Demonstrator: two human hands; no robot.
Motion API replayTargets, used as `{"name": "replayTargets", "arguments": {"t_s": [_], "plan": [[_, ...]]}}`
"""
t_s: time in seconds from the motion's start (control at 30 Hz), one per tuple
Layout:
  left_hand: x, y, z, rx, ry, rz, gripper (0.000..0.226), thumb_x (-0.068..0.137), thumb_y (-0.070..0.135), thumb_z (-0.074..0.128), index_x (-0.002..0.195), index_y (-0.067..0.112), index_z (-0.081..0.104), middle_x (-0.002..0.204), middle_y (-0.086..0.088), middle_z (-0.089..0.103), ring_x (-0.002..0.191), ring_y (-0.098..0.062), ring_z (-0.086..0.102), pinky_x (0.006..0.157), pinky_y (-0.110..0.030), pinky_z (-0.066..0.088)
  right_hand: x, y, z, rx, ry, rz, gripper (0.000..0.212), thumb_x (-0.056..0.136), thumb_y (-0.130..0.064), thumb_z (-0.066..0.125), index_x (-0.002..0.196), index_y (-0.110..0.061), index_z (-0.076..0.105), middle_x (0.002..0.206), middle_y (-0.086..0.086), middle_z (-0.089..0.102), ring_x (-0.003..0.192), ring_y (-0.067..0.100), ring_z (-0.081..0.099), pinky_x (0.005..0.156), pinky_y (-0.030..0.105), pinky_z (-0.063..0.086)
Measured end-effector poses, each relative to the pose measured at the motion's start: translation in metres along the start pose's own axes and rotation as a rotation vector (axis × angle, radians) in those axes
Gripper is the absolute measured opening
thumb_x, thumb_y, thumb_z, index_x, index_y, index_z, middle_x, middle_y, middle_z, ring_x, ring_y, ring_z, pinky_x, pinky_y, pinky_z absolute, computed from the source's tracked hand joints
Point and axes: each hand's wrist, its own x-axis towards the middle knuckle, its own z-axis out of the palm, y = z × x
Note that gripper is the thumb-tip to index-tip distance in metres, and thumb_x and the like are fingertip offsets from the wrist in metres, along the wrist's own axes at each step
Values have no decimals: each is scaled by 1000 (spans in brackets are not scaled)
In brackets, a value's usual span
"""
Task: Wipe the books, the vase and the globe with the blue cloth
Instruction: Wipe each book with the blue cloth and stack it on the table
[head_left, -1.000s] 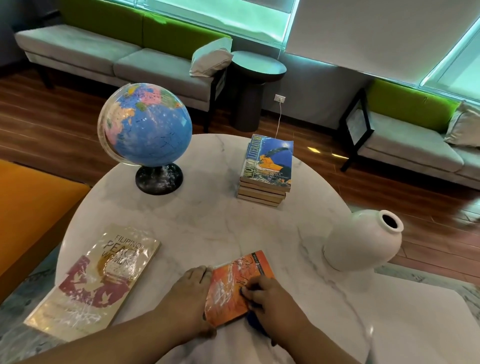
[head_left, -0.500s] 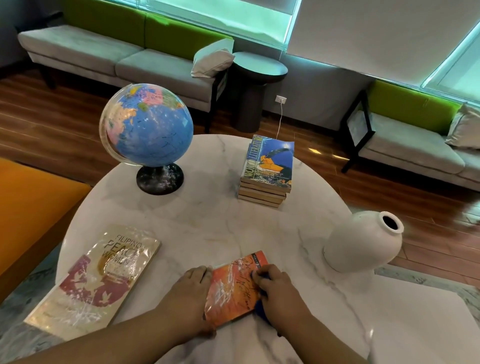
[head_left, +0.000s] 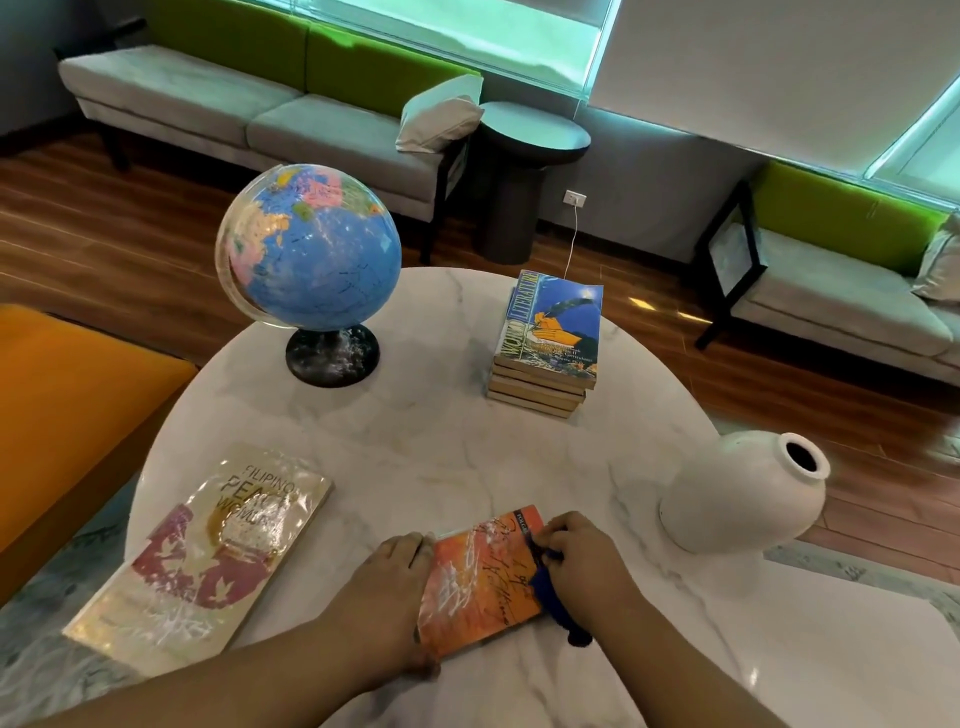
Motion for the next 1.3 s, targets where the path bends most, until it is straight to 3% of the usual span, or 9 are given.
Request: {"name": "replayTargets", "arguments": {"t_s": [0.33, 0.47, 0.53, 0.67, 0.8, 0.9, 1.1, 1.23, 1.3], "plan": [[2, -4, 3, 0, 16, 3, 124, 61, 64, 72, 152, 10, 8, 154, -4, 15, 142, -21, 15, 119, -26, 11, 14, -7, -3, -105, 2, -19, 7, 93, -9, 55, 100, -9, 57, 86, 2, 56, 65, 7, 50, 47, 12, 35], [2, -5, 4, -1, 12, -1, 124, 60, 65, 72, 152, 11, 10, 154, -4, 17, 141, -21, 17, 118, -27, 13, 6, -8, 0, -382, -210, -314, 27, 92, -11, 54, 117, -18, 62, 119, 0, 49, 98, 13, 50, 80, 18, 38], [1, -4, 3, -1, 14, 0, 123, 61, 65, 73, 152, 11, 10, 154, -4, 16, 141, -21, 16, 117, -26, 13, 9, -6, -2, -366, -249, -375, 25, 92, -9, 55, 114, -15, 66, 117, 1, 52, 94, 7, 45, 75, 9, 34], [2, -4, 1, 17, 21, -3, 123, 61, 65, 73, 152, 11, 10, 154, -4, 18, 140, -21, 18, 117, -26, 13, 13, -14, 0, -327, -40, -243, 5, 95, -17, 56, 95, -12, 57, 76, 3, 55, 60, 12, 50, 44, 14, 34], [0, -4, 1, 14, 13, -6, 124, 61, 65, 73, 152, 12, 9, 155, -3, 15, 141, -21, 16, 117, -26, 11, 6, -13, 9, -296, -176, -275, 9, 94, -19, 58, 101, -12, 58, 89, -4, 59, 74, 9, 57, 59, 15, 43], [1, -3, 0, 8, 15, -6, 123, 62, 64, 74, 152, 11, 10, 155, -4, 16, 141, -21, 16, 117, -26, 11, 13, -17, 3, -150, -116, -117, 13, 92, -15, 61, 99, -4, 59, 81, -4, 57, 71, 13, 56, 48, 11, 37], [1, -2, 0, 27, 24, 3, 121, 60, 65, 73, 151, 13, 13, 152, -2, 20, 139, -20, 20, 117, -25, 13, 6, -21, 15, -164, -237, -158, 12, 94, -16, 57, 92, -27, 53, 95, -2, 57, 80, 10, 56, 59, 13, 38], [1, -2, -1, 41, 19, 5, 122, 59, 66, 72, 151, 12, 13, 152, -2, 20, 139, -20, 19, 118, -25, 11, 15, -25, 10, -41, -94, -61, 1, 92, -11, 58, 92, -11, 58, 83, 4, 60, 70, 16, 56, 60, 27, 41], [1, -2, -2, 38, 17, -1, 123, 59, 65, 73, 152, 12, 12, 152, -2, 19, 139, -20, 19, 117, -25, 11, 13, -28, 18, -112, -93, -119, 7, 94, -16, 55, 99, -12, 58, 93, 5, 57, 72, 13, 54, 60, 20, 41]]}}
